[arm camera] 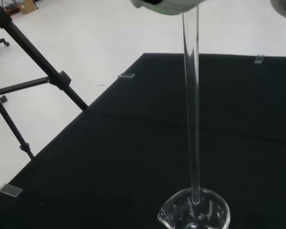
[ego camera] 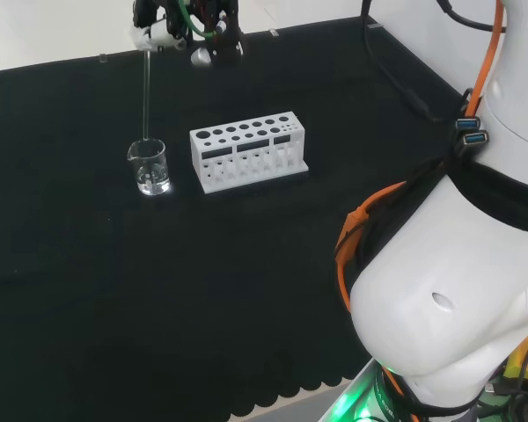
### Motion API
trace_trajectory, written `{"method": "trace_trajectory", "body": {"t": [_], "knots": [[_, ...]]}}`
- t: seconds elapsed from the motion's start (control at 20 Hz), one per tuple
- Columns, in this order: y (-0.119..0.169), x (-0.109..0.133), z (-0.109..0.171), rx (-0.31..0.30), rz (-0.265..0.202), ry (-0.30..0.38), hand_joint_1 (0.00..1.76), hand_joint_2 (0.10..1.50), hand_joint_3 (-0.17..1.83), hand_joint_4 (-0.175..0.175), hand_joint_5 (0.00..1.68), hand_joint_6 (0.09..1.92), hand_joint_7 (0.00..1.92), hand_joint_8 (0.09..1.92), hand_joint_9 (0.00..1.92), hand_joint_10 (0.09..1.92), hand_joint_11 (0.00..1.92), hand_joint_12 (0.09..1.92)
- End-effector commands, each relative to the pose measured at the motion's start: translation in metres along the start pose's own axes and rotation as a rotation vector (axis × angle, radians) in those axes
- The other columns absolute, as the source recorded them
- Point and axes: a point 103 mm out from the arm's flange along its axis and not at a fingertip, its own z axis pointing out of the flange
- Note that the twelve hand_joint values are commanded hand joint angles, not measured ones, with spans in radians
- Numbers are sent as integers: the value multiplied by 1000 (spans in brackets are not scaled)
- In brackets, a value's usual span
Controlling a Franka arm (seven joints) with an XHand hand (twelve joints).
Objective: Stir in the beaker to the left of the white test tube rack with the glass rod.
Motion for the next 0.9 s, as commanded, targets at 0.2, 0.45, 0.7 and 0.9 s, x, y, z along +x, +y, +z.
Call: {"method": "trace_trajectory", "body": {"t": [0.2, 0.45, 0.7, 0.9], "knots": [[2, 0, 22, 35, -2, -5, 1325, 1043, -175, -175, 1450, 87, 1371, 618, 1827, 312, 1751, 339], [4, 3, 37, 51, -5, 14, 1325, 1043, -175, -175, 1450, 87, 1371, 616, 1829, 310, 1751, 339], [2, 5, 47, 45, -17, 32, 1325, 1043, -175, -175, 1451, 87, 1372, 614, 1830, 308, 1751, 340], [4, 2, 55, 50, -27, 35, 1325, 1043, -175, -175, 1451, 87, 1373, 612, 1831, 307, 1750, 341]]}}
